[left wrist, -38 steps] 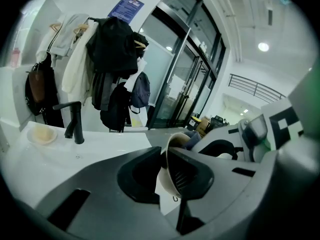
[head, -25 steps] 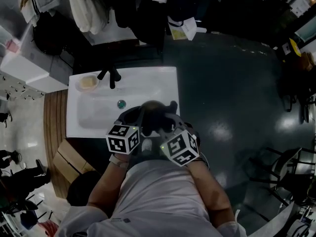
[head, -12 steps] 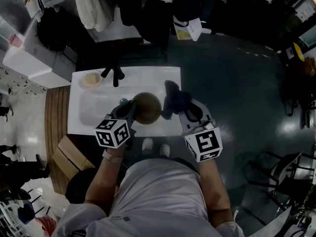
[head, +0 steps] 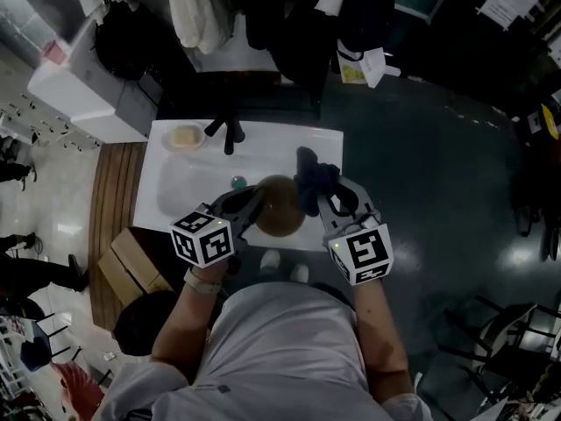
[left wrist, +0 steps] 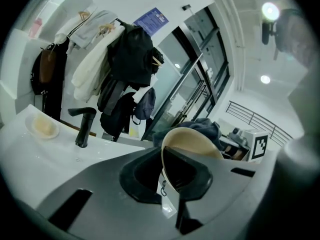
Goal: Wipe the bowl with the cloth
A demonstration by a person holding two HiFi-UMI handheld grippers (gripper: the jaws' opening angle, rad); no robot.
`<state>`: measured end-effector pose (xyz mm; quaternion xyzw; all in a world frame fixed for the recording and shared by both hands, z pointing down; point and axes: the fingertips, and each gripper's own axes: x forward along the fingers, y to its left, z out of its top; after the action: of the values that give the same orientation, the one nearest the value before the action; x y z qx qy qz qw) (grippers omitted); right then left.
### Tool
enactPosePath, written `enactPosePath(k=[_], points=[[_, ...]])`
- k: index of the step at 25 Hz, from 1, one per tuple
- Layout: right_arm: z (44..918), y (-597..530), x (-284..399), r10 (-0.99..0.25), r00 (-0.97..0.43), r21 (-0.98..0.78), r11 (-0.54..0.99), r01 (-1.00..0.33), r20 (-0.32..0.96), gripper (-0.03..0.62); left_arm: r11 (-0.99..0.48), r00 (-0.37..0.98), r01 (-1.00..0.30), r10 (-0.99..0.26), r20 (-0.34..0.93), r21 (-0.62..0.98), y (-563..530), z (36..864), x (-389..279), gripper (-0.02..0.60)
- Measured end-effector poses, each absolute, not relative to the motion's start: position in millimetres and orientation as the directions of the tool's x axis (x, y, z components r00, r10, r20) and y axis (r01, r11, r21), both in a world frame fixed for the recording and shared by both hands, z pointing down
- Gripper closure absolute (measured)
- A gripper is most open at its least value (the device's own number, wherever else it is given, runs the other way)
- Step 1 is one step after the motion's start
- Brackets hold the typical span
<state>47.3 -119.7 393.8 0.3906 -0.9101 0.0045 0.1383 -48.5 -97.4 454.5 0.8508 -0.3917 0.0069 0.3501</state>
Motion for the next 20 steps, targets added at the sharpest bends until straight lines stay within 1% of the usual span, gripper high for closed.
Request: enactPosePath(k=[3, 7, 11, 20], points=[[391.3, -119.7, 20.9, -0.664, -0.706, 0.121, 0.744, -0.658, 0.246, 0.548, -0.421, 0.667, -0.685, -0.691, 0.279, 0.594, -98.1, 447.6, -65.4, 0.56], [389.6, -118.3, -8.8, -0.613, -0.752, 0.176, 0.79, -0.587, 0.242, 0.548, -0.355, 0.584, -0.739, -0.761, 0.283, 0.573, -102.1, 442.8, -94.8, 0.56], [393.4, -111.4, -30.4, -0.561, -0.791, 0.187, 0.828, -0.529, 0.244, 0.548, -0.296, 0.519, -0.77, -0.805, 0.287, 0.565, -102.3, 441.1, -120.9, 0.56], [397.1, -97.9, -51.3, -0.489, -0.833, 0.193, 0.871, -0.451, 0.259, 0.548, -0.205, 0.452, -0.755, -0.85, 0.268, 0.622, -110.8, 441.7, -149.7, 0.56]])
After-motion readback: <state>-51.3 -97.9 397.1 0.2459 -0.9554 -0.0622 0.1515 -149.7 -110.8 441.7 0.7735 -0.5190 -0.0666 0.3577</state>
